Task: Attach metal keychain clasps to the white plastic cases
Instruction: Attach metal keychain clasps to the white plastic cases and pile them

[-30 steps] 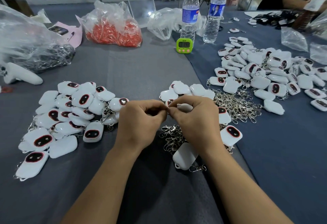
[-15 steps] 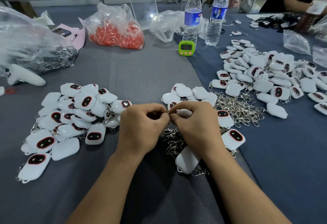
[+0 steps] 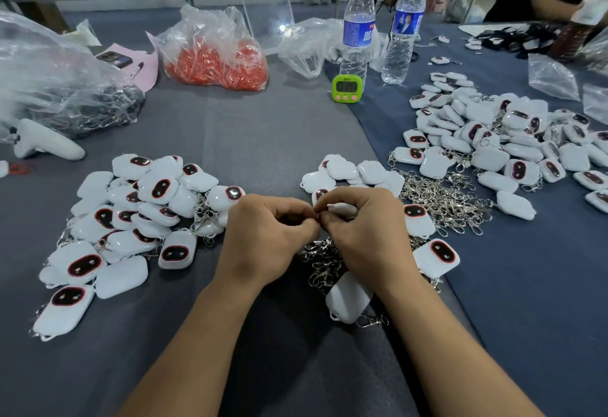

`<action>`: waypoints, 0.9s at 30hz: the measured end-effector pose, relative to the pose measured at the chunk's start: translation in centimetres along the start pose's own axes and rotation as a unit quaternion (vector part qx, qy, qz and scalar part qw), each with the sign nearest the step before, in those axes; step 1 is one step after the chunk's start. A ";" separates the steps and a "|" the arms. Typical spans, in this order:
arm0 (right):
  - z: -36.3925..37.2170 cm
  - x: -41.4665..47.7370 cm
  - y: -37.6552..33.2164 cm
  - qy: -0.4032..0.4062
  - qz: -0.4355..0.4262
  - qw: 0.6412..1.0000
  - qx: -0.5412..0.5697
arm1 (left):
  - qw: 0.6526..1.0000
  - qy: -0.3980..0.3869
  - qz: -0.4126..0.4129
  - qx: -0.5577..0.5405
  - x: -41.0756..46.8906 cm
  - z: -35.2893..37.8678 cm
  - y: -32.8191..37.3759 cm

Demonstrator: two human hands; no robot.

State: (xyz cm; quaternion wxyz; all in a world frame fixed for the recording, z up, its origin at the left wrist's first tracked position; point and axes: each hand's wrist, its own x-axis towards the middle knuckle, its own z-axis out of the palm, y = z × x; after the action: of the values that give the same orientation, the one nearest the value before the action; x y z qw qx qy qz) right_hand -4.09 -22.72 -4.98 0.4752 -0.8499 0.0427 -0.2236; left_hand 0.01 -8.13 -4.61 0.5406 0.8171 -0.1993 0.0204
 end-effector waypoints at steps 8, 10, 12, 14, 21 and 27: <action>0.0 0.1 -0.3 0.019 0.052 0.998 -0.016 | 0.974 0.157 0.055 0.154 0.0 -0.3 0.0; -0.2 0.3 -0.1 0.015 0.085 0.996 -0.001 | 0.944 0.141 0.099 0.280 -0.1 -0.3 -0.4; -0.4 0.4 0.0 0.015 0.088 0.996 -0.002 | 0.924 0.097 0.121 0.349 -0.1 0.4 -0.7; -0.8 0.6 0.1 -0.003 0.077 0.997 -0.015 | 0.918 0.059 0.131 0.369 -0.2 1.0 -0.8; -0.9 0.8 0.8 -0.026 0.109 0.994 -0.019 | 0.970 -0.012 0.057 0.237 0.4 0.6 -1.5; -0.7 0.7 1.0 -0.032 0.104 0.993 -0.049 | 0.979 -0.025 0.042 0.196 0.5 0.2 -1.8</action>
State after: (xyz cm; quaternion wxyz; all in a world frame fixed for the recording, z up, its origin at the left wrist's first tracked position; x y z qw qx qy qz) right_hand -3.58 -24.03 -5.27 0.4548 -0.8699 0.1261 -0.1434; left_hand 1.11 -7.84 -6.10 0.3635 0.8983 -0.2390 0.0614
